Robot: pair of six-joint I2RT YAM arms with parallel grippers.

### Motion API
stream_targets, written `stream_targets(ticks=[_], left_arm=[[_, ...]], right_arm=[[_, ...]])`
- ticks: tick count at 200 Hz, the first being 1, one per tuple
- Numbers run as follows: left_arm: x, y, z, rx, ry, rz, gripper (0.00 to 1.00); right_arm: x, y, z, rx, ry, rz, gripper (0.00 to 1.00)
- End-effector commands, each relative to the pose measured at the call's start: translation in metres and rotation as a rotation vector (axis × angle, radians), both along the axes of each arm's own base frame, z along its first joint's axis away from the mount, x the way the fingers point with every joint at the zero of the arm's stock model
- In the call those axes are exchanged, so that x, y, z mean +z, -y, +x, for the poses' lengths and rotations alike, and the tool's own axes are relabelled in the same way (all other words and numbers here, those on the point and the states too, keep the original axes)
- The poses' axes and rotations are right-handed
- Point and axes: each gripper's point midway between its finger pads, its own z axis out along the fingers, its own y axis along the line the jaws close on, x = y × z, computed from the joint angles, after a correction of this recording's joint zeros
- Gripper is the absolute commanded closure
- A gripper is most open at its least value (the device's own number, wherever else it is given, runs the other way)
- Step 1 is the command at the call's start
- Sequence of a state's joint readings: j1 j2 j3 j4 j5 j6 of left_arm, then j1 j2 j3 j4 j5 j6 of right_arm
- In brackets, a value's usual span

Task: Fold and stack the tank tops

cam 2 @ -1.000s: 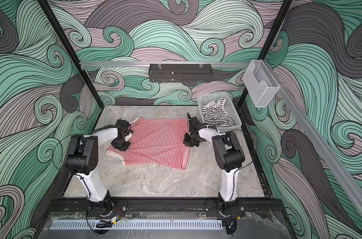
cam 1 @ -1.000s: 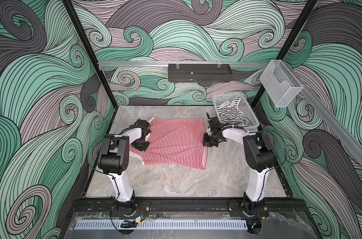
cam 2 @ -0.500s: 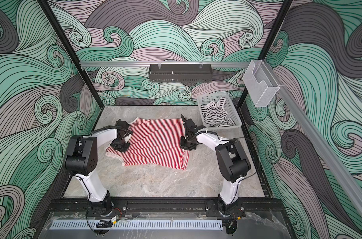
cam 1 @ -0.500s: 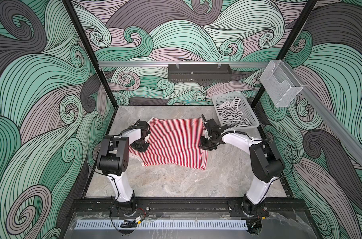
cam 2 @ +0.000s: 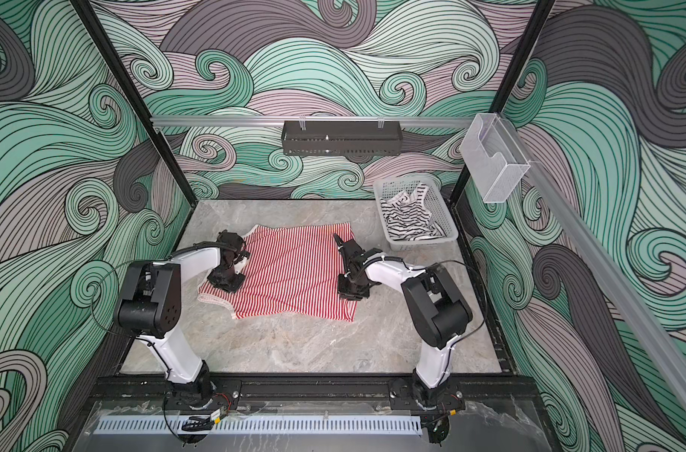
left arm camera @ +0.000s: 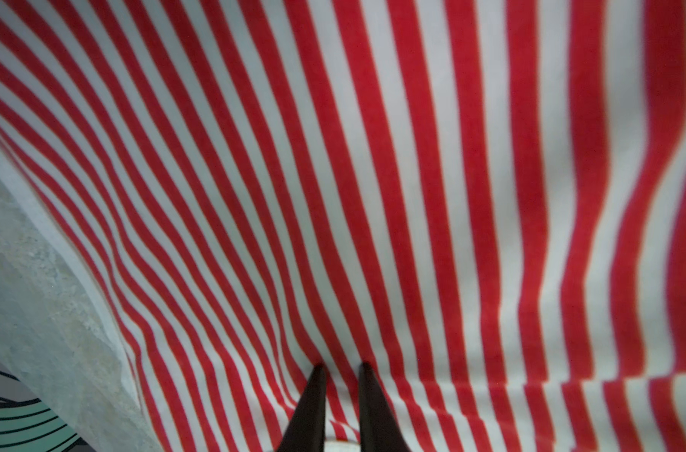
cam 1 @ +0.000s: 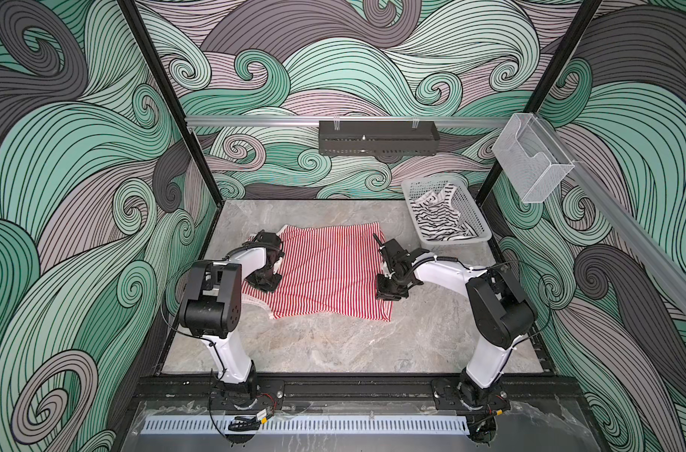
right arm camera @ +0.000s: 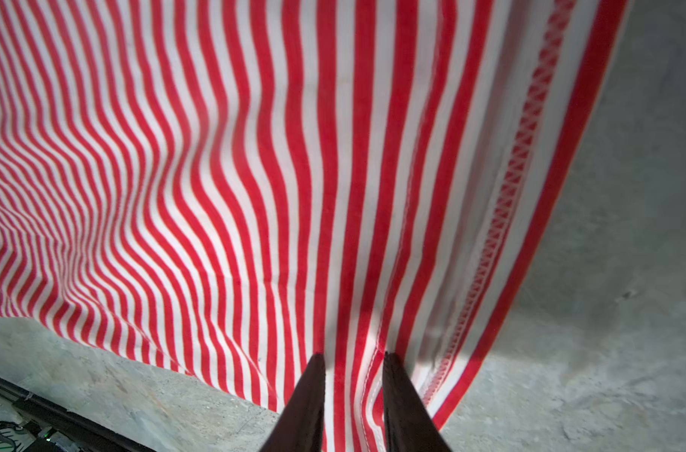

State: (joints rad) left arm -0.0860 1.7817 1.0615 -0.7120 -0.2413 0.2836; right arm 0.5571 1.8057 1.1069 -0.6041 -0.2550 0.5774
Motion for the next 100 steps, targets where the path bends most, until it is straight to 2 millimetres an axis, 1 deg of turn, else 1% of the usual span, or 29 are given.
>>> stream_targets(ticks=[1, 17, 56, 80, 100], left_arm=[[-0.010, 0.002, -0.033, 0.013, -0.096, -0.031, 0.82], [-0.009, 0.000, -0.037, 0.006, -0.096, -0.022, 0.82], [-0.008, -0.009, -0.038, -0.004, -0.076, 0.026, 0.81], [-0.004, -0.005, -0.036, -0.006, -0.059, 0.004, 0.80], [0.003, 0.002, -0.035, -0.014, -0.052, -0.037, 0.80]], right_arm=[[-0.004, 0.004, -0.010, -0.007, -0.024, -0.008, 0.72], [-0.009, 0.013, -0.015, -0.013, -0.038, -0.034, 0.72], [-0.016, 0.049, -0.031, -0.034, -0.068, -0.138, 0.72], [-0.016, 0.068, -0.036, -0.040, -0.072, -0.199, 0.71], [-0.011, 0.072, -0.037, -0.041, -0.057, -0.210, 0.71]])
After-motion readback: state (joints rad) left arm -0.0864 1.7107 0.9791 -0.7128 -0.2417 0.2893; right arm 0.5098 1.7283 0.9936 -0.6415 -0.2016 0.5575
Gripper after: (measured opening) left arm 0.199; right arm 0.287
